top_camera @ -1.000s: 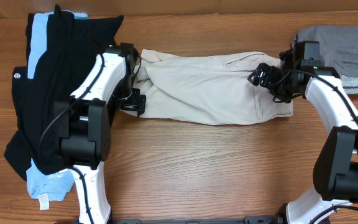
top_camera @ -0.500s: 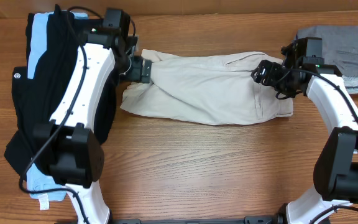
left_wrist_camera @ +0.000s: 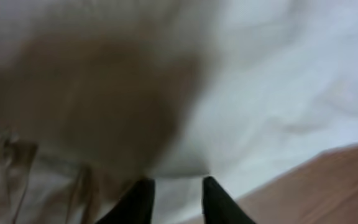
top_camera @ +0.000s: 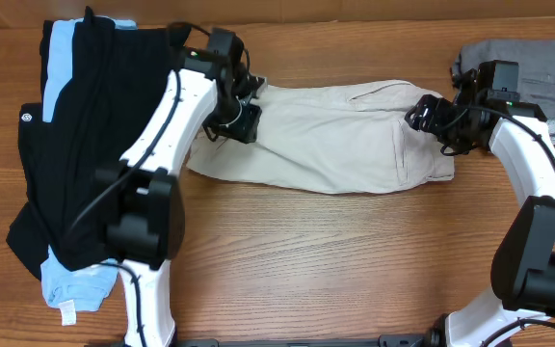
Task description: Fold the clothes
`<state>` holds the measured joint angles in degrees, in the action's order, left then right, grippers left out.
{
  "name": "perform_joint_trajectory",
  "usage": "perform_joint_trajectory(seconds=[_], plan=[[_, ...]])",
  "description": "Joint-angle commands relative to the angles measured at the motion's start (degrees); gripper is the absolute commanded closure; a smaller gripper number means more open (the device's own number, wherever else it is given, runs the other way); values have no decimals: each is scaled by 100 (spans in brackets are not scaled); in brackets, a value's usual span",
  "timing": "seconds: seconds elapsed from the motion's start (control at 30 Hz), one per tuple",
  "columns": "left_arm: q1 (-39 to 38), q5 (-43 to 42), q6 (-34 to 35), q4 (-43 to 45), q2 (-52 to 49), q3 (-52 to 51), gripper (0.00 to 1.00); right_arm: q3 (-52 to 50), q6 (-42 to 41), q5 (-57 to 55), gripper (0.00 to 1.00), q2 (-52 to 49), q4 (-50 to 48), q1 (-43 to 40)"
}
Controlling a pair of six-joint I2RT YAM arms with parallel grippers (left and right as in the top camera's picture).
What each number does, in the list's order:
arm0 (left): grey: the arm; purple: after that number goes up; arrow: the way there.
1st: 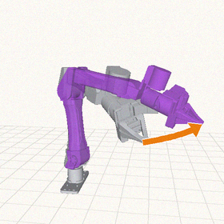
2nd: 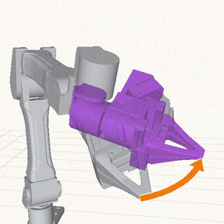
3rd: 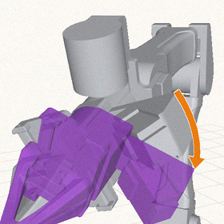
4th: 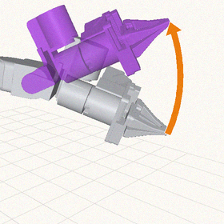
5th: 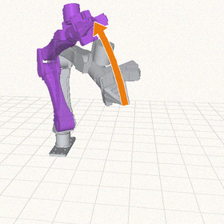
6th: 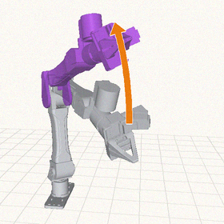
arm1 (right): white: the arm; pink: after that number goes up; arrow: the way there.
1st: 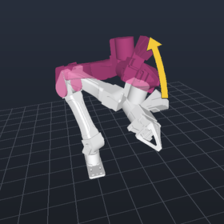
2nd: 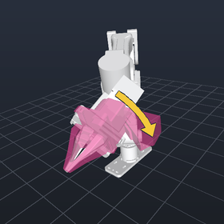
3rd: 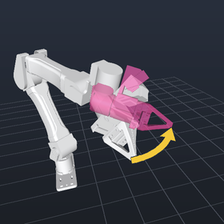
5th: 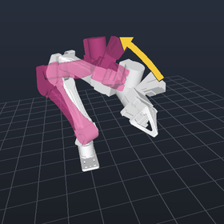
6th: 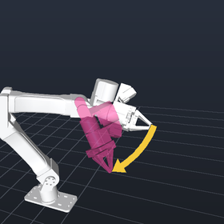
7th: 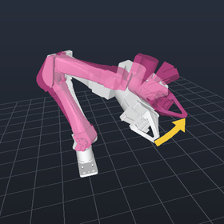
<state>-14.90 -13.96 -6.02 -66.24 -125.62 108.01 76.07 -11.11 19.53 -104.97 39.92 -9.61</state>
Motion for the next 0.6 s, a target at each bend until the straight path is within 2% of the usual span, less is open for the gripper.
perform_joint_trajectory(seconds=[0.0,0.37,0.57], plan=[[144,-70,52,170,-369,-28,82,125,127,90,12,214,-2,-81],[181,-72,389,1049,-885,-28,87,114,225,70,11,-94,44,-310],[175,-72,485,1150,-885,-28,90,114,267,85,1,-658,-111,-391]])
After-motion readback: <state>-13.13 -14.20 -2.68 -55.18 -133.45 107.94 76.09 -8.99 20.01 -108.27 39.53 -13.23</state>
